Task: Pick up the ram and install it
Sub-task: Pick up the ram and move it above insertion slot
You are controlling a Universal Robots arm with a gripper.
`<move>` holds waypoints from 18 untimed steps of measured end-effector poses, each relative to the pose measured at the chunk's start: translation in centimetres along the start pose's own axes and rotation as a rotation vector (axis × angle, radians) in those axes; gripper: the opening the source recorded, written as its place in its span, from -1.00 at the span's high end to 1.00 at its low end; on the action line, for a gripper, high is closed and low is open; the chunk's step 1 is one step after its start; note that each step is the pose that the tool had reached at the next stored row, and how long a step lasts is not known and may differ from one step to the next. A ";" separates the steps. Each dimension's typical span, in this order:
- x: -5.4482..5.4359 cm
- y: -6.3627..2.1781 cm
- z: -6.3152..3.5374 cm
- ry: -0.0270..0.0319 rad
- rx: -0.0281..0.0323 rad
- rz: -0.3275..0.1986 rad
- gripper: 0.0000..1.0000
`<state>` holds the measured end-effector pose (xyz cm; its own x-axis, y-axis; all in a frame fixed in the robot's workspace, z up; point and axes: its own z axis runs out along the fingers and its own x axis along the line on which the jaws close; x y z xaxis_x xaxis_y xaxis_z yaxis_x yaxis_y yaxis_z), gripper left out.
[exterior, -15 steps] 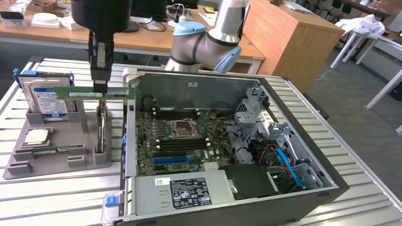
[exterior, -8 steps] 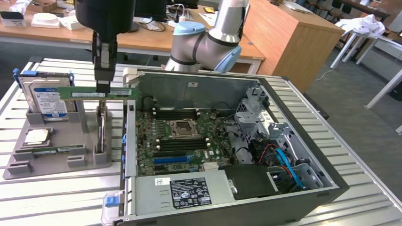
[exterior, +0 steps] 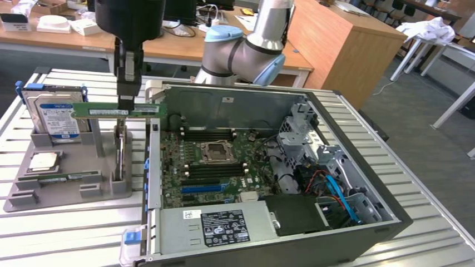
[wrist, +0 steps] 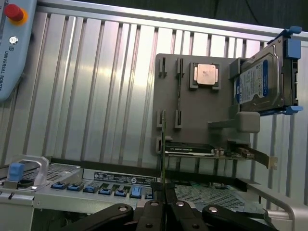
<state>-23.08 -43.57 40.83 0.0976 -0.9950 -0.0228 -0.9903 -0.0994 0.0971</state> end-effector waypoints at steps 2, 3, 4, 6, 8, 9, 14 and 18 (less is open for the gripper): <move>0.0 -0.15 -0.01 0.0000 -0.0004 0.000 0.76; 0.0 -0.23 -0.01 0.0000 -0.0006 0.000 0.76; 0.0 -0.31 -0.02 0.0000 -0.0008 0.000 0.76; 0.0 -0.46 -0.03 -0.0001 -0.0011 0.000 0.76; 0.1 -0.61 -0.04 -0.0002 -0.0015 0.000 0.76; 0.1 -0.67 -0.04 -0.0001 -0.0016 0.000 0.76; 0.1 -1.01 -0.06 -0.0002 -0.0023 0.000 0.76; 0.1 -1.28 -0.08 -0.0003 -0.0029 0.000 0.76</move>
<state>-21.79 -43.57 40.78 0.0976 -0.9950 -0.0230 -0.9900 -0.0994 0.1000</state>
